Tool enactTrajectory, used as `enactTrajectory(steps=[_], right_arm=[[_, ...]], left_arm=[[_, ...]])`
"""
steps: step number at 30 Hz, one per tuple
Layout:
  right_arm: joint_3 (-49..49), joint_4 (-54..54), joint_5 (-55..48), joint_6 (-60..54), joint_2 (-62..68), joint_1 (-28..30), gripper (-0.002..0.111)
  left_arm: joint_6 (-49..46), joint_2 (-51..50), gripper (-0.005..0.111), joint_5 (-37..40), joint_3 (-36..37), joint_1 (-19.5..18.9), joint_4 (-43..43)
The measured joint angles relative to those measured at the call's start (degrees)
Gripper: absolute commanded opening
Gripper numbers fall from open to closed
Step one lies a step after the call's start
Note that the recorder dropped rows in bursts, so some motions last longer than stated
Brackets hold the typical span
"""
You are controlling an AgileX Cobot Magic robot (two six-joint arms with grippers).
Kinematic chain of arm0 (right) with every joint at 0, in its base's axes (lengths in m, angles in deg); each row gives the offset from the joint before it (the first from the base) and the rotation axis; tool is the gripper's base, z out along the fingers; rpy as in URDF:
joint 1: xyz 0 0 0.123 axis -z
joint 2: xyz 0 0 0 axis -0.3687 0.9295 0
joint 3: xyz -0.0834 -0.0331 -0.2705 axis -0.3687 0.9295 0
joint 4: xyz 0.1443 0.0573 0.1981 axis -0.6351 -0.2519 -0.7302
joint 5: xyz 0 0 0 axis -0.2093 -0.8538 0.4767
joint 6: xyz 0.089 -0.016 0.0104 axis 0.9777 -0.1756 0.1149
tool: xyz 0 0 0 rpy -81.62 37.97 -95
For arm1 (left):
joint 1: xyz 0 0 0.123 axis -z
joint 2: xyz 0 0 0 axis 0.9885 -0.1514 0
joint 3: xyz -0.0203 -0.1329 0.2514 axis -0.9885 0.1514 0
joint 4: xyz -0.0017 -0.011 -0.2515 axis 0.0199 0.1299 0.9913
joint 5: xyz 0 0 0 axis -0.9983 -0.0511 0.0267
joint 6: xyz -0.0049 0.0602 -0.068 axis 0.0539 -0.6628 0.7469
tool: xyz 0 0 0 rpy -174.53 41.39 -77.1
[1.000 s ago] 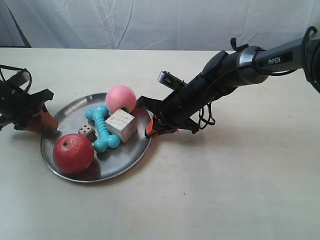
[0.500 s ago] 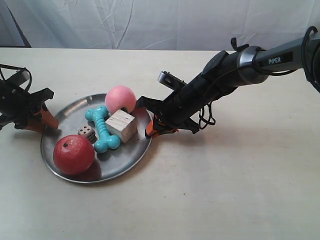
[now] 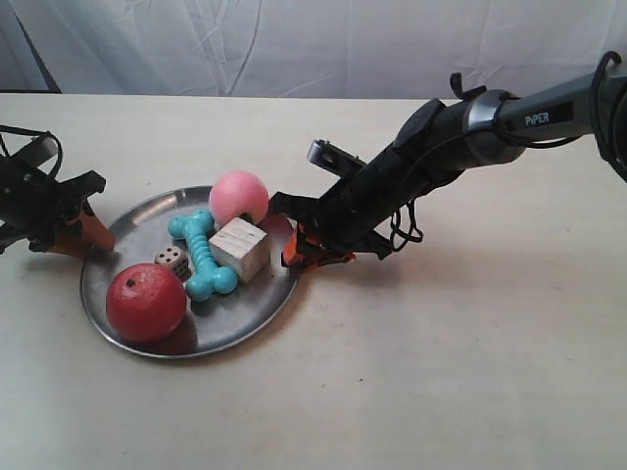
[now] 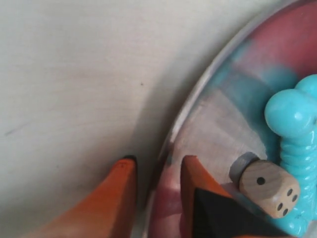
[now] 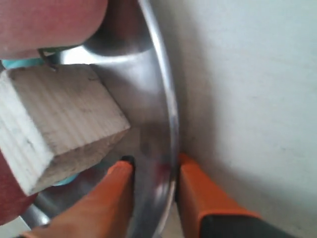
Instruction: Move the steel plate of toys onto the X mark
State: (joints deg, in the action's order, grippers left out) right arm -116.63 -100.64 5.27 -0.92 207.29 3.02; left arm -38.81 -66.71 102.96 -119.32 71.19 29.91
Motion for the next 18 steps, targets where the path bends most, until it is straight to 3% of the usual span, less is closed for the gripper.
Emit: enactTrajectory(steps=[8,14,17,18], right_arm=[[-0.35,-0.82,-0.44,-0.3,-0.47,-0.07,0.05],[-0.35,4.2,-3.38,2.43,-3.12,4.73,0.05],[-0.35,6.56,-6.18,3.84,-5.54,7.75,0.042],[-0.35,7.34,-7.14,4.08,-6.25,8.55,0.031]], left_arm=[[0.0,0.11,0.03,-0.1,0.0,-0.1,-0.01],[0.0,2.54,0.023,-0.89,0.02,-2.54,-0.35],[0.0,5.31,0.018,-0.75,0.02,-4.31,-0.24],[0.0,6.11,0.015,-0.49,0.02,-4.73,-0.13]])
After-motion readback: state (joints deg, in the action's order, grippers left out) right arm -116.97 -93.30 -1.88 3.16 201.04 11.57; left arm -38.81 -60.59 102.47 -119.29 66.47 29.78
